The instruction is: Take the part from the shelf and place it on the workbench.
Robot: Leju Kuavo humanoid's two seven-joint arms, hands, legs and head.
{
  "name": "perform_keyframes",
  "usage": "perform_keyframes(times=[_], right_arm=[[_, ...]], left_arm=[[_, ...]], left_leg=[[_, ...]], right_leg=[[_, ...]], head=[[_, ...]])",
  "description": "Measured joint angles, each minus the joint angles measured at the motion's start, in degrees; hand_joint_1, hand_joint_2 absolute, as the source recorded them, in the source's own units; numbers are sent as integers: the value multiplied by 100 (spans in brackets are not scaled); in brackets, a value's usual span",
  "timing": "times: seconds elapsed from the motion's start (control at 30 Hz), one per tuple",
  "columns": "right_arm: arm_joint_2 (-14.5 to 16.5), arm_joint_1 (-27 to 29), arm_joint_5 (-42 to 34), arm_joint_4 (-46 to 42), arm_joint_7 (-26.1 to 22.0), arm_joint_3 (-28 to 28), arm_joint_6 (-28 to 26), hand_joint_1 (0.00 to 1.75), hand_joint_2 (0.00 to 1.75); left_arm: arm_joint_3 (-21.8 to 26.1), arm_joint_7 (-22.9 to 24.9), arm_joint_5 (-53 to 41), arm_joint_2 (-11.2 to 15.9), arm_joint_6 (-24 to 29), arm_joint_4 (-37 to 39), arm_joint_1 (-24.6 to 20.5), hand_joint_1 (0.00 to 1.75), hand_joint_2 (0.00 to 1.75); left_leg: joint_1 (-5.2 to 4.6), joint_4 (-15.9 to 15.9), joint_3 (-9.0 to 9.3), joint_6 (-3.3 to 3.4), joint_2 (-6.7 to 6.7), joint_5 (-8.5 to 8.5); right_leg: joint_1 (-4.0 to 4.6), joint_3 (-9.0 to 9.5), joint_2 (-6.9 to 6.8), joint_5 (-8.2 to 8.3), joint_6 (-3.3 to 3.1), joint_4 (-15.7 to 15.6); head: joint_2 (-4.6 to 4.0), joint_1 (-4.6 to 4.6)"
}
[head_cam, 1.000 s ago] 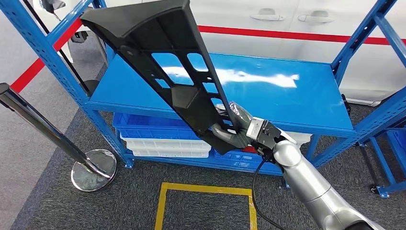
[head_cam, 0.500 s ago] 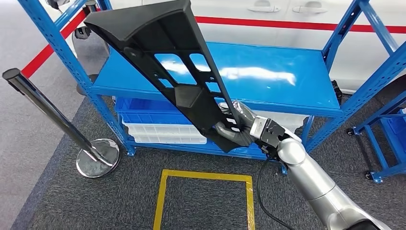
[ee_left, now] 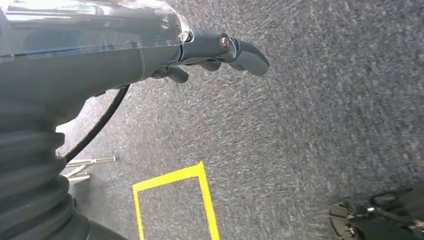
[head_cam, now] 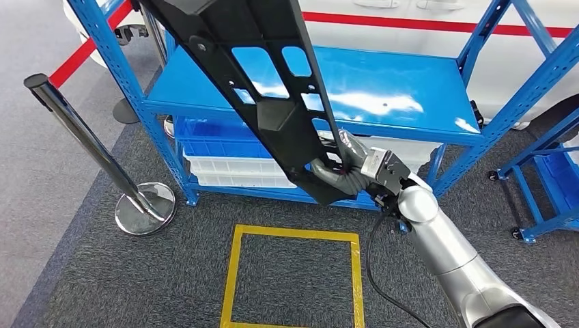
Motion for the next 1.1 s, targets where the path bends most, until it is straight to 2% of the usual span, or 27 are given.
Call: perform_keyframes(times=[0.03,0.07,0.13,0.17,0.2,0.27,0.3,0.33,0.37,0.4,0.47,0.5,0.53,0.57,0.73,0.83,0.9,0.93,0.97,1.0,1.03,1.07,1.1], right_arm=[[1,-36,1,25,-27,-2,1,175,175],[2,-65,1,50,-56,-6,0,175,175],[3,-86,-12,102,-90,-16,25,175,175],[3,-82,-37,129,-90,-21,57,175,175],[3,-77,-71,157,-83,-26,99,175,175],[-5,-73,-135,220,-67,-35,172,175,175],[-11,-68,-152,254,-62,-40,192,175,175],[-18,-62,-158,286,-60,-45,203,175,175],[-23,-54,-161,315,-60,-49,210,175,175],[-24,-48,-163,338,-60,-54,215,175,175],[-24,-42,-168,363,-72,-67,218,175,175],[-24,-38,-169,367,-82,-75,215,175,175],[-24,-33,-169,368,-91,-80,212,175,175],[-24,-30,-169,368,-98,-83,209,175,175],[-24,-20,-165,367,-100,-85,206,175,175],[-23,96,-77,324,-144,-119,129,175,175],[57,336,64,170,-228,-258,28,175,175],[99,470,121,78,-262,-339,-11,175,175],[140,603,172,-26,-300,-424,-48,175,175],[145,683,184,-102,-319,-481,-64,175,175],[145,742,184,-178,-354,-541,-87,175,175],[148,797,182,-265,-397,-606,-110,175,175],[150,862,178,-352,-443,-672,-132,175,175]], left_arm=[[-6,-18,5,-8,1,0,2,0,175],[-9,-67,14,-12,4,0,5,0,175],[-12,-235,34,-9,10,-1,8,0,175],[-13,-321,40,-7,12,-1,7,0,175],[-14,-380,42,-3,13,-2,4,0,175],[-14,-436,49,4,20,-2,-1,0,175],[-14,-450,57,8,27,-2,-1,0,175],[-14,-462,67,11,34,-2,0,0,175],[-14,-472,76,14,42,-2,2,0,175],[-14,-479,86,15,49,-2,4,0,175],[-14,-491,100,15,64,-2,10,0,175],[-14,-499,110,11,73,-2,18,0,175],[-14,-504,118,7,79,-2,26,0,175],[-14,-508,123,3,84,-2,33,0,175],[-14,-510,128,0,85,-2,41,0,175],[-12,-525,141,-2,96,-2,61,0,175],[-10,-543,150,-9,112,-2,98,0,175],[-10,-550,154,-13,119,-2,116,0,175],[-9,-555,158,-13,128,-2,135,0,175],[-9,-557,160,-13,131,-2,140,0,175],[-9,-557,160,-10,133,-2,147,0,175],[-9,-558,161,-6,133,-2,155,0,175],[-9,-560,162,0,133,-2,164,0,175]], left_leg=[[1,-4,-27,-29,6,39],[6,-16,-43,-61,17,82],[10,-31,-67,-129,33,128],[7,34,-103,-165,38,57],[4,212,-176,-202,39,-104],[14,900,-419,-274,41,-571],[19,1281,-535,-302,41,-742],[22,1525,-588,-322,41,-806],[28,1569,-541,-336,40,-762],[38,1368,-381,-340,26,-624],[71,612,100,-317,-165,-358],[85,295,288,-293,-277,-300],[96,108,396,-273,-377,-297],[101,51,437,-256,-419,-326],[101,27,439,-251,-406,-325],[106,-28,449,-188,-228,-337],[121,-99,468,-99,52,-328],[128,-113,476,-69,184,-326],[126,-108,478,-58,311,-337],[126,-89,483,-71,378,-354],[114,-67,484,-93,432,-375],[95,-36,481,-121,483,-397],[73,-14,480,-149,537,-415]], right_leg=[[28,174,-13,-79,-25,-289],[48,249,-16,-139,-38,-453],[37,236,-4,-80,-62,-563],[18,219,-2,-28,-90,-594],[-1,199,-1,23,-116,-621],[-5,136,18,94,-155,-626],[-4,98,41,119,-159,-619],[-4,62,75,139,-155,-606],[-6,29,119,153,-147,-588],[-10,4,170,161,-136,-565],[-14,-53,275,157,-105,-507],[-15,-84,328,157,-83,-480],[-16,-110,367,157,-63,-463],[-14,-129,395,162,-49,-454],[-20,-134,421,171,-35,-451],[-35,-175,516,190,41,-449],[-60,-632,343,-155,130,435],[-83,-817,216,-255,166,795],[-108,-929,101,-264,197,1008],[-124,-771,21,-35,206,663],[-111,-579,-139,135,207,264],[-85,-433,-281,247,181,-70],[-59,-358,-386,287,149,-266]], head=[[1,0],[1,0],[0,1],[0,1],[0,1],[1,0],[1,0],[1,0],[1,0],[1,-1],[1,0],[1,0],[1,0],[1,0],[1,-1],[1,0],[1,1],[0,1],[-1,2],[-1,2],[-1,2],[-1,2],[-1,1]])
